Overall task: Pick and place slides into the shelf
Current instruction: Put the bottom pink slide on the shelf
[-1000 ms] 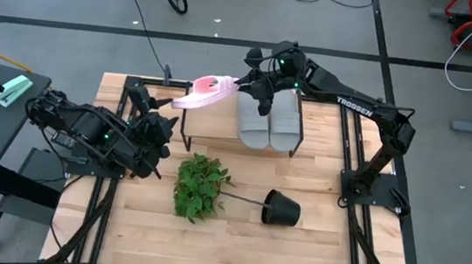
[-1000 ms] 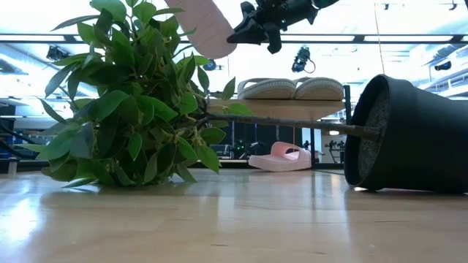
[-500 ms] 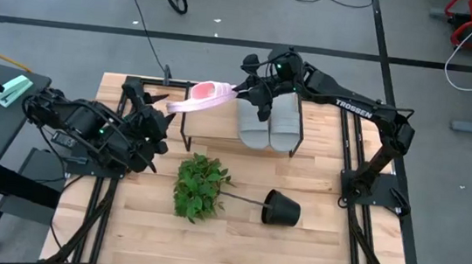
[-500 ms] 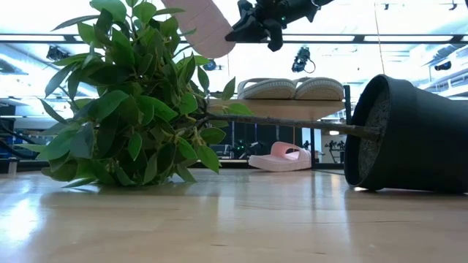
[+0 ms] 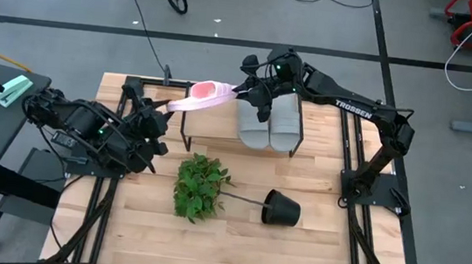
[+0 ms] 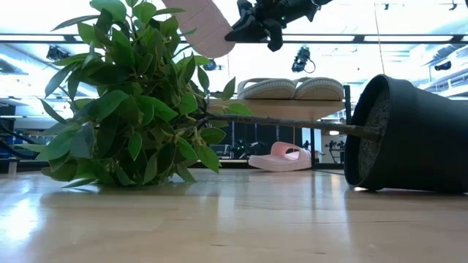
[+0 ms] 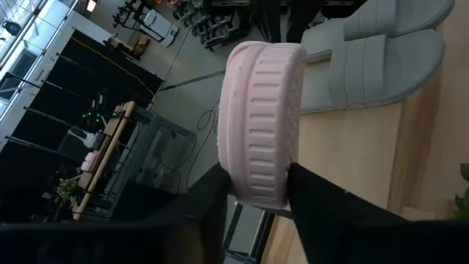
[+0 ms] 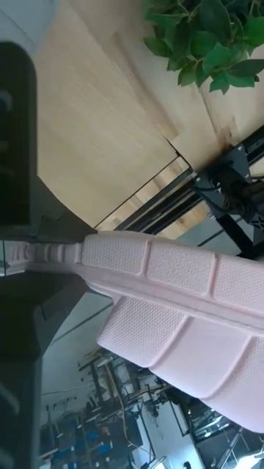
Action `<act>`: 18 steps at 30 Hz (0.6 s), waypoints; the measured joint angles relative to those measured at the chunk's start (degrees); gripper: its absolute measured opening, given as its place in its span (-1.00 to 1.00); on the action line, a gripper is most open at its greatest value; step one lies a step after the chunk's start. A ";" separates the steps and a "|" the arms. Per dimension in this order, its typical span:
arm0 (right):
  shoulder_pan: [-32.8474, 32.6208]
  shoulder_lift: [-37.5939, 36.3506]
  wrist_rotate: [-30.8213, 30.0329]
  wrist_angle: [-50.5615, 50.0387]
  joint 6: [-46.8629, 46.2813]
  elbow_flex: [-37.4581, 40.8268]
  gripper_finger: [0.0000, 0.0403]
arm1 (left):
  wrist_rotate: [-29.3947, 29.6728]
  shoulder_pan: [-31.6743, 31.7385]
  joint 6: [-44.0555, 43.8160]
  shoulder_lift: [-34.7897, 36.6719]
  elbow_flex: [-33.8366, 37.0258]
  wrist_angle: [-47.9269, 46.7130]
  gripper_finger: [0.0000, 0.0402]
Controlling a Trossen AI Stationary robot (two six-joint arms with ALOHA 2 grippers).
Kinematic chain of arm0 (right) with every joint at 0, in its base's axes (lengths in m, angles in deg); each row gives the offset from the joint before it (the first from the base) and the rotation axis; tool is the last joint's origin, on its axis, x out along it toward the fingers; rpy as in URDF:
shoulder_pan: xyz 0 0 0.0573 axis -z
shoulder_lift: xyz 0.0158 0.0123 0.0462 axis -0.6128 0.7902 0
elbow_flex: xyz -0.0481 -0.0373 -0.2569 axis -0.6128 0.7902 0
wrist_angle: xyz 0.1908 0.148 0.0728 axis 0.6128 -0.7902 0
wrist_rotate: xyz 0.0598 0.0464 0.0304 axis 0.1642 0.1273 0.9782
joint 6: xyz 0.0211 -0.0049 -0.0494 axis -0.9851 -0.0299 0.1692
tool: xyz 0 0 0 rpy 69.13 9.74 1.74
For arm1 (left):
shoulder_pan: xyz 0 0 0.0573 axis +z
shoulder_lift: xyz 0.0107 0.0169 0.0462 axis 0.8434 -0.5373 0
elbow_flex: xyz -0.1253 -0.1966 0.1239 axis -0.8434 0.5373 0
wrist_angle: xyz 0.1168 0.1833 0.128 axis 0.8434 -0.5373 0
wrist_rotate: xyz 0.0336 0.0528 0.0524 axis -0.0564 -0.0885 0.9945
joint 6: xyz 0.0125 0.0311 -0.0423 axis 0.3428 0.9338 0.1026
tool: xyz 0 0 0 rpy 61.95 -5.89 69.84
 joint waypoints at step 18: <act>-0.17 -0.02 -8.50 -4.44 1.42 -0.07 0.50 | 0.57 1.77 -1.33 0.00 0.00 0.86 -0.66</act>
